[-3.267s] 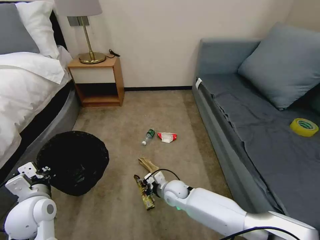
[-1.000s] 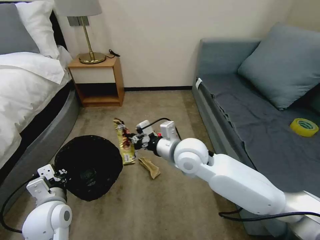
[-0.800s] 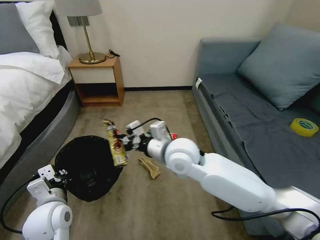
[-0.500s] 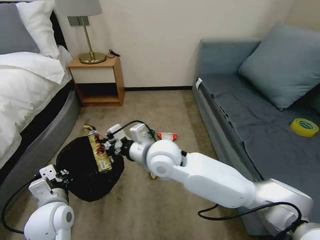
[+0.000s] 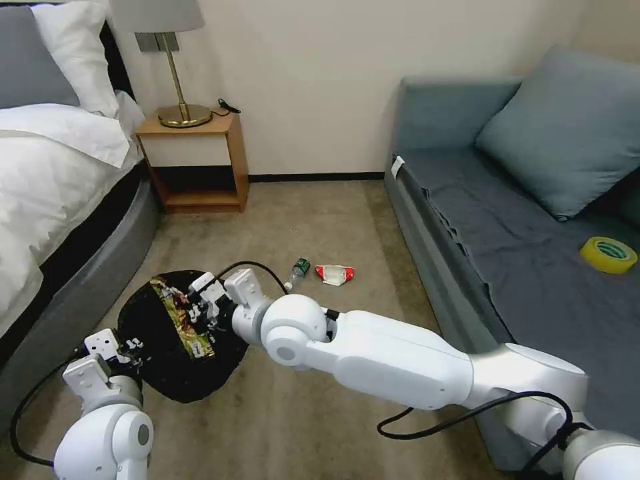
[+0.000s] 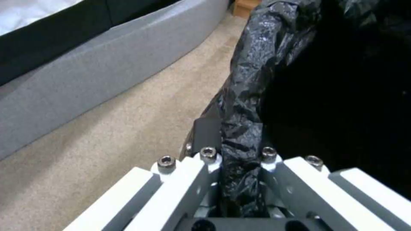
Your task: Pick up the trash bin, then pick up the garbage on the floor and place it into the trash bin.
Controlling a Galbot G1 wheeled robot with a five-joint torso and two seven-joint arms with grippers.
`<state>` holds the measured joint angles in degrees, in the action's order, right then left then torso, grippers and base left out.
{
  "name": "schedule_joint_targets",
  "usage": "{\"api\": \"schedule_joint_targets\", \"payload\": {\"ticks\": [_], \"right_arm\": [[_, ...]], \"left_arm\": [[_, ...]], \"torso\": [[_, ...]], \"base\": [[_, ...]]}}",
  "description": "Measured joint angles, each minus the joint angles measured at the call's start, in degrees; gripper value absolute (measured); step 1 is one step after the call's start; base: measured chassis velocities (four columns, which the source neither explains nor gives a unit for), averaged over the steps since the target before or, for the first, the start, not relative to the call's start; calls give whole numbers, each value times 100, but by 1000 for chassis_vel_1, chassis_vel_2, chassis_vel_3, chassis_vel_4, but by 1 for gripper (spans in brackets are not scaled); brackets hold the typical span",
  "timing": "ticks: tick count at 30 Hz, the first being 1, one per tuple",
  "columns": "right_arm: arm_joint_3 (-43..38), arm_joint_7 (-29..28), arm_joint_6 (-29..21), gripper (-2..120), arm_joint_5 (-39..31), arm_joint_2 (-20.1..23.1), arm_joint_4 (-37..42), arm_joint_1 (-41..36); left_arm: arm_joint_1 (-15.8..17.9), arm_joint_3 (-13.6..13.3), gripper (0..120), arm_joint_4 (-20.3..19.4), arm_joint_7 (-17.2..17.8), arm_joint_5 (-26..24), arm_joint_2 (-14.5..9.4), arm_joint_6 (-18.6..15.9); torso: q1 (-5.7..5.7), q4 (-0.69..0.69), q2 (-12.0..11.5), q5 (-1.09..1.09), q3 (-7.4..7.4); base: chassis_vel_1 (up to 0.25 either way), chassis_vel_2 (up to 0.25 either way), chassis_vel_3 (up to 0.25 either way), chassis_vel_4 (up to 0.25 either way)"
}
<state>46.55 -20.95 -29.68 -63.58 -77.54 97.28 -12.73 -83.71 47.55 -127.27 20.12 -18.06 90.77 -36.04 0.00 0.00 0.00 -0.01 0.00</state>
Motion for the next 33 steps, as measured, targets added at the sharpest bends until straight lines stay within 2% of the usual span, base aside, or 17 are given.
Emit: {"api": "schedule_joint_targets", "payload": {"ticks": [15,17,19,20,22,26,28,31,32,33], "right_arm": [[504,72,99,0,354,-225,-577,124],[505,54,94,8,360,-230,-556,124],[504,45,91,11,367,-226,-539,124],[502,40,89,19,374,-217,-532,124],[497,34,86,22,376,-203,-523,126],[454,10,80,42,381,-144,-456,139],[431,5,79,45,386,-122,-426,143],[309,-4,79,57,424,-27,-314,176],[236,-4,85,65,445,24,-250,196],[236,-4,85,65,445,24,-250,196]], "left_arm": [[-39,-41,2,-75,-30,8,7,12],[-48,-42,2,-75,-33,18,11,26],[-52,-42,2,-75,-36,23,14,30],[-56,-43,2,-75,-36,29,18,33],[-57,-44,2,-75,-38,34,22,34],[-54,-65,2,-57,-42,66,41,42],[-54,-76,2,-48,-42,78,45,46],[-53,-93,2,-16,-48,116,58,67],[-54,-96,2,-9,-49,125,59,75],[-54,-96,2,-9,-49,125,59,75]], "torso": [[0,0,0,0,0],[0,0,0,1,0],[0,0,0,1,0],[0,0,0,1,0],[0,0,0,1,0],[0,0,0,1,0],[0,0,0,1,0],[0,0,0,1,0],[0,0,0,1,0],[0,0,0,1,0]], "base": [[0,0,0,0],[0,0,0,0],[0,0,0,0],[0,0,0,0],[0,0,0,0],[0,0,0,0],[0,0,0,0],[0,0,0,0],[0,0,0,0],[0,0,0,0]]}}
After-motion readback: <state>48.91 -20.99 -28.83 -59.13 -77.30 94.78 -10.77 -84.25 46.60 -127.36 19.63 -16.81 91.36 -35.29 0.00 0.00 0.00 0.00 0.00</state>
